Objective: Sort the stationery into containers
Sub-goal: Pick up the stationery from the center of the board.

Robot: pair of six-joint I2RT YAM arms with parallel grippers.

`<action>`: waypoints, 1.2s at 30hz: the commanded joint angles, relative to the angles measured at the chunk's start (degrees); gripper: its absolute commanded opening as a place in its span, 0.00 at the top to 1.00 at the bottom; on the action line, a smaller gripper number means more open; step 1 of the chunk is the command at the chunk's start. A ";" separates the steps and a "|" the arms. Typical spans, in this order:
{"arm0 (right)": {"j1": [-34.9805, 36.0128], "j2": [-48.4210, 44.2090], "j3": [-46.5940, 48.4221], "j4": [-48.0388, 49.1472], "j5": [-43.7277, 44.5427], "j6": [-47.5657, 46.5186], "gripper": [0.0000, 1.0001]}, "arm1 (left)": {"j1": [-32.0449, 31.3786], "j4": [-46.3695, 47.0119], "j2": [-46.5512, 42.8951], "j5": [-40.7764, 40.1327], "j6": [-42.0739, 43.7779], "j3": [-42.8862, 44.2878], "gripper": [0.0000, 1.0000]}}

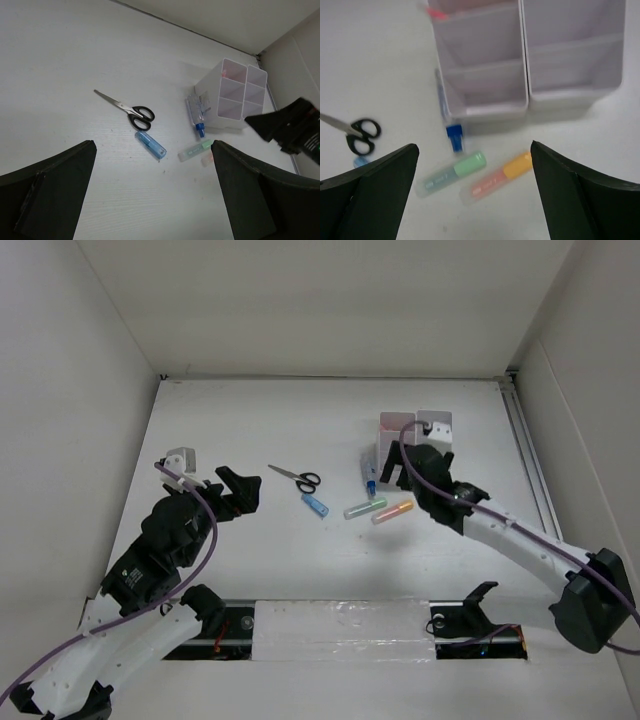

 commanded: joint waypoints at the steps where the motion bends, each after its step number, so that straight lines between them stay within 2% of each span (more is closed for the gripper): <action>1: 6.01 -3.42 -7.68 -6.52 7.00 17.98 0.00 | 0.22 1.19 0.40 -1.14 -0.22 -0.08 0.00; 5: 11.40 -5.36 -12.81 -5.80 9.81 28.00 0.07 | 0.22 1.19 0.40 -1.14 -0.22 -0.08 0.00; 14: 12.46 11.50 -8.60 -13.37 8.76 44.45 0.10 | 0.22 1.19 -3.28 -0.61 -0.22 -0.08 0.00; 18: 9.74 14.33 -10.69 -8.47 5.34 46.31 0.18 | 0.22 1.72 -4.61 -0.09 -0.22 -0.08 0.00; 21: 9.73 13.80 -11.94 -5.29 6.12 46.31 0.19 | 0.22 1.72 -4.61 -0.08 -0.22 -0.08 0.00; 30: 7.18 13.45 -9.74 -9.59 8.40 48.06 0.19 | 0.22 2.25 -5.22 1.77 0.31 -0.08 0.00; 36: 5.26 14.06 -8.35 -11.95 7.71 51.57 0.23 | 0.22 2.25 -5.84 1.77 0.31 -0.61 0.00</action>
